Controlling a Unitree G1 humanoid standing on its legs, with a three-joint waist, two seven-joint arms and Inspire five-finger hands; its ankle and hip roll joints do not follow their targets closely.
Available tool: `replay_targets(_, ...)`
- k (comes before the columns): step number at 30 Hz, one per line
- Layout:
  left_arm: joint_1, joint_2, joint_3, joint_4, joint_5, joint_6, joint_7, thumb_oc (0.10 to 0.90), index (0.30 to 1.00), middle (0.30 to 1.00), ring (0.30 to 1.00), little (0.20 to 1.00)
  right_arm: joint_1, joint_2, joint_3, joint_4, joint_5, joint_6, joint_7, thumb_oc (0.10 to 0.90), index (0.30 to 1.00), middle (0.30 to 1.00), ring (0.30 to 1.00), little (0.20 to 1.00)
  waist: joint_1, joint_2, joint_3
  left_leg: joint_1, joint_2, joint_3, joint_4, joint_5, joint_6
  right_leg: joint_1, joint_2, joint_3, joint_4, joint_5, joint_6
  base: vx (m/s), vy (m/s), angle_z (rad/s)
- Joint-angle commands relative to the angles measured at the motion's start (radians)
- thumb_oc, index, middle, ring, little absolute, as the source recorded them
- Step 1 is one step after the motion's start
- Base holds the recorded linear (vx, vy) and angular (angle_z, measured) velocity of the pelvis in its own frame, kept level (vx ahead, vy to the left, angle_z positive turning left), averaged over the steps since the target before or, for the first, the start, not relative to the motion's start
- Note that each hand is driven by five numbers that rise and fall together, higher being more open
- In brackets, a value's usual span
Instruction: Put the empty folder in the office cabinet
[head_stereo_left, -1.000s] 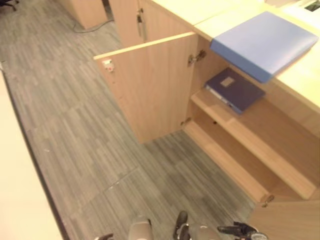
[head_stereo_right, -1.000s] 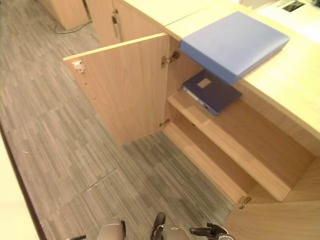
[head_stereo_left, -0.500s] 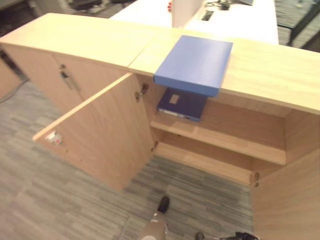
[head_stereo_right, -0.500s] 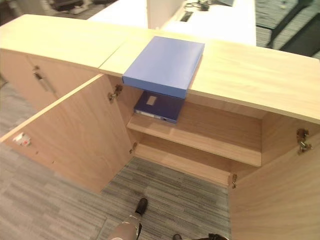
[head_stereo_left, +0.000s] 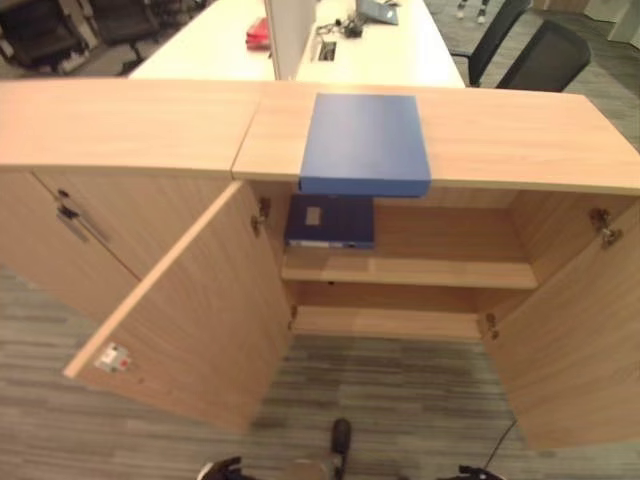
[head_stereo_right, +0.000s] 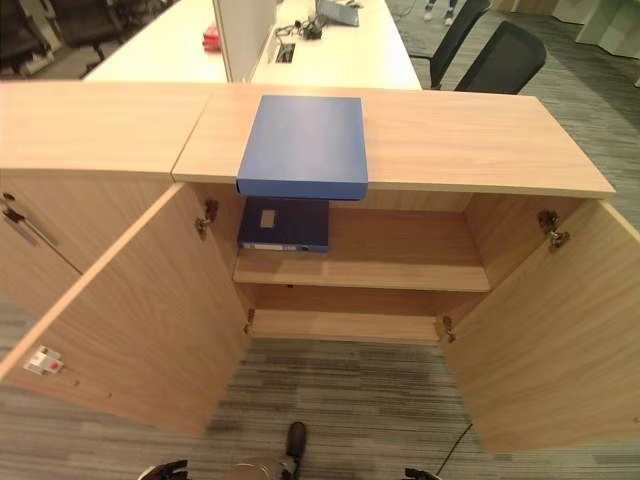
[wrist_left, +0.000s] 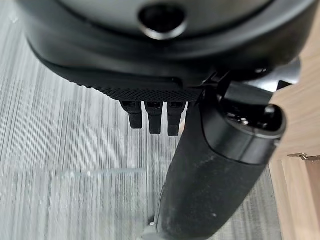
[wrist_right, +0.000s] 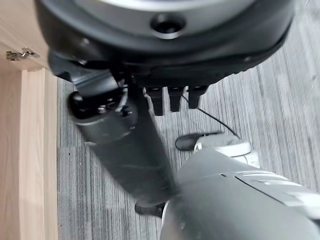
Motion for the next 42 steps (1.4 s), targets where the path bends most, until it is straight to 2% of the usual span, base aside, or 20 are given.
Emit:
replay_targets(1,0.021,0.035,0.003,-0.002,0.035,-0.013,0.007,0.8,0.9,0.9,0.9,0.9,-0.006,-0.01,0.002,-0.034,-0.022,-0.001,0.015,0.8,0.9,0.9,0.9,0.9,0.021,0.028,0.008,0.128,0.122,-0.127,-0.071,0.047,0.06,-0.005,0.025,0.015,0.057,0.07,0.155,0.04,0.079,-0.2)
replay_targets(6,0.032,0.025,0.01,0.013,0.039,-0.007,-0.007,0.8,0.9,0.9,0.9,0.9,0.003,-0.005,0.001,-0.036,-0.036,-0.003,0.022,0.8,0.9,0.9,0.9,0.9,0.026,0.039,0.003,0.156,0.094,-0.12,-0.077,0.025,0.084,-0.039,-0.004,0.001,0.159,0.103,0.17,0.08,0.126,-0.38)
replay_targets(8,0.035,0.024,0.012,0.015,0.038,-0.002,-0.012,0.8,0.9,0.9,0.9,0.9,0.001,-0.007,-0.002,-0.039,-0.034,-0.002,0.022,0.8,0.9,0.9,0.9,0.9,0.025,0.043,0.015,0.169,0.085,-0.117,-0.073,0.016,0.092,-0.075,-0.013,0.004,0.25,0.145,0.161,0.02,0.081,-0.04)
replay_targets(10,0.037,0.033,-0.005,0.009,0.058,0.002,-0.018,0.8,0.9,0.9,0.9,0.9,-0.01,-0.009,0.003,-0.068,-0.018,-0.009,0.01,0.8,0.9,0.9,0.9,0.9,0.019,0.063,0.069,0.212,0.075,-0.1,-0.054,-0.009,0.113,-0.162,-0.038,-0.023,0.455,0.243,0.118,0.0,0.136,-0.09)
replay_targets(12,0.042,0.032,-0.008,0.008,0.065,0.002,-0.016,0.8,0.9,0.9,0.9,0.9,-0.011,-0.004,0.003,-0.078,-0.008,-0.012,0.006,0.8,0.9,0.9,0.9,0.9,0.022,0.07,0.082,0.232,0.078,-0.089,-0.05,-0.018,0.115,-0.186,-0.059,-0.051,0.488,0.242,0.108,0.03,0.072,-0.24)
replay_targets(15,0.046,0.029,0.001,0.01,0.051,-0.004,-0.007,0.8,0.9,0.9,0.9,0.9,-0.018,-0.005,0.001,-0.088,0.012,-0.019,0.009,0.8,0.9,0.9,0.9,0.9,0.018,0.082,0.092,0.256,0.102,-0.085,-0.053,-0.031,0.095,-0.194,-0.06,-0.133,0.303,0.183,0.112,0.09,-0.105,-0.27)
replay_targets(19,0.014,0.035,0.01,0.019,0.032,-0.012,0.011,0.8,0.9,0.9,0.9,0.9,-0.043,-0.007,0.004,-0.085,0.03,-0.017,-0.001,0.8,0.9,0.9,0.9,0.9,-0.01,0.058,0.124,0.263,0.095,-0.119,-0.05,-0.047,0.07,-0.246,0.009,-0.052,0.008,0.243,0.161,0.16,-0.272,0.02)
replay_targets(21,0.01,0.034,0.029,0.029,0.015,-0.014,0.022,0.8,0.9,0.9,0.9,0.9,-0.042,-0.003,-0.002,-0.062,0.031,-0.018,-0.007,0.8,0.9,0.9,0.9,0.9,-0.014,0.042,0.118,0.281,0.099,-0.144,-0.052,-0.053,0.054,-0.232,0.019,-0.04,-0.003,0.253,0.17,0.33,-0.385,0.38)
replay_targets(23,0.023,0.028,0.047,0.042,-0.002,-0.017,0.033,0.8,0.9,0.9,0.9,0.9,-0.019,-0.004,-0.012,-0.03,0.02,-0.018,-0.005,0.8,0.9,0.9,0.9,0.9,-0.007,0.028,0.093,0.309,0.136,-0.187,-0.063,-0.061,0.032,-0.197,0.029,-0.081,0.009,0.243,0.154,0.39,-0.472,0.69)
replay_targets(28,0.037,0.013,0.056,0.062,-0.025,-0.011,0.034,0.8,0.9,0.9,0.9,0.9,0.008,-0.019,-0.028,0.005,0.019,-0.018,-0.016,0.8,0.9,0.9,0.9,0.9,-0.015,0.033,0.072,0.318,0.219,-0.236,-0.068,-0.05,-0.012,-0.177,0.078,-0.139,0.059,0.163,0.114,0.22,-0.359,0.74)
replay_targets(31,0.033,0.001,0.054,0.066,-0.053,-0.011,0.031,0.8,0.9,0.9,0.9,0.9,0.017,-0.035,-0.038,0.009,0.028,-0.028,-0.03,0.8,0.9,0.9,0.9,0.9,-0.025,0.03,0.078,0.275,0.258,-0.195,-0.004,-0.038,-0.024,-0.158,0.091,-0.184,0.078,0.113,0.082,0.15,-0.316,0.51)
replay_targets(32,0.026,-0.002,0.052,0.054,-0.063,-0.014,0.032,0.8,0.9,0.9,0.9,0.9,0.021,-0.043,-0.046,0.015,0.043,-0.037,-0.04,0.8,0.9,0.9,0.9,0.9,-0.027,0.018,0.094,0.228,0.275,-0.116,0.079,-0.025,-0.025,-0.125,0.084,-0.217,0.067,0.095,0.064,0.06,-0.172,0.66)
replay_targets(33,0.026,-0.001,0.052,0.054,-0.063,-0.014,0.032,0.8,0.9,0.9,0.9,0.9,0.021,-0.043,-0.046,0.015,0.043,-0.037,-0.04,0.8,0.9,0.9,0.9,0.9,-0.028,0.018,0.092,0.224,0.274,-0.117,0.079,-0.024,-0.024,-0.127,0.083,-0.218,0.067,0.096,0.065,0.15,-0.349,0.89)
replay_targets(35,0.016,0.002,0.046,0.04,-0.052,-0.011,0.03,0.8,0.9,0.9,0.9,0.9,0.023,-0.049,-0.054,0.022,0.054,-0.036,-0.043,0.8,0.9,0.9,0.9,0.9,-0.031,0.003,0.106,0.175,0.315,0.022,0.197,0.015,-0.015,-0.078,0.094,-0.248,0.06,0.07,0.038,0.12,-0.26,0.69)
replay_targets(37,0.014,0.004,0.04,0.037,-0.042,-0.01,0.03,0.8,0.9,0.9,0.9,0.9,0.02,-0.052,-0.057,0.02,0.06,-0.036,-0.044,0.8,0.9,0.9,0.9,0.9,-0.033,0.0,0.111,0.154,0.329,0.057,0.24,0.03,-0.01,-0.071,0.099,-0.254,0.063,0.065,0.028,0.1,-0.167,0.43)
replay_targets(38,0.013,0.007,0.033,0.026,-0.03,-0.008,0.029,0.8,0.9,0.9,0.9,0.9,0.016,-0.058,-0.057,0.013,0.07,-0.035,-0.045,0.8,0.9,0.9,0.9,0.9,-0.028,0.0,0.118,0.133,0.317,0.071,0.3,0.018,-0.002,-0.058,0.107,-0.254,0.066,0.056,0.017,0.16,-0.203,0.28)
replay_targets(39,0.015,0.007,0.031,0.024,-0.028,-0.01,0.025,0.8,0.9,0.9,0.9,0.9,0.017,-0.062,-0.055,0.005,0.07,-0.038,-0.045,0.8,0.9,0.9,0.9,0.9,-0.018,-0.001,0.119,0.097,0.257,0.04,0.32,-0.013,0.01,-0.056,0.108,-0.251,0.061,0.058,0.017,0.11,-0.123,0.18)
replay_targets(40,0.015,0.007,0.031,0.024,-0.028,-0.01,0.025,0.8,0.9,0.9,0.9,0.9,0.017,-0.062,-0.055,0.005,0.07,-0.038,-0.045,0.8,0.9,0.9,0.9,0.9,-0.02,-0.001,0.116,0.093,0.256,0.039,0.319,-0.012,0.01,-0.059,0.107,-0.252,0.06,0.058,0.017,0.11,-0.069,0.04)
replay_targets(41,0.017,0.004,0.03,0.029,-0.022,-0.01,0.02,0.8,0.9,0.9,0.9,0.9,0.022,-0.061,-0.053,-0.002,0.069,-0.038,-0.04,0.8,0.9,0.9,0.9,0.9,-0.013,-0.001,0.115,0.063,0.183,0.016,0.287,-0.06,0.019,-0.047,0.107,-0.252,0.049,0.058,0.026,0.12,-0.037,-0.03)
replay_targets(42,0.018,0.004,0.028,0.03,-0.017,-0.008,0.018,0.8,0.9,0.9,0.9,0.9,0.024,-0.061,-0.05,-0.005,0.066,-0.037,-0.039,0.8,0.9,0.9,0.9,0.9,-0.01,0.002,0.109,0.057,0.17,0.019,0.25,-0.053,0.02,-0.046,0.112,-0.256,0.045,0.058,0.028,0.12,-0.037,-0.05)
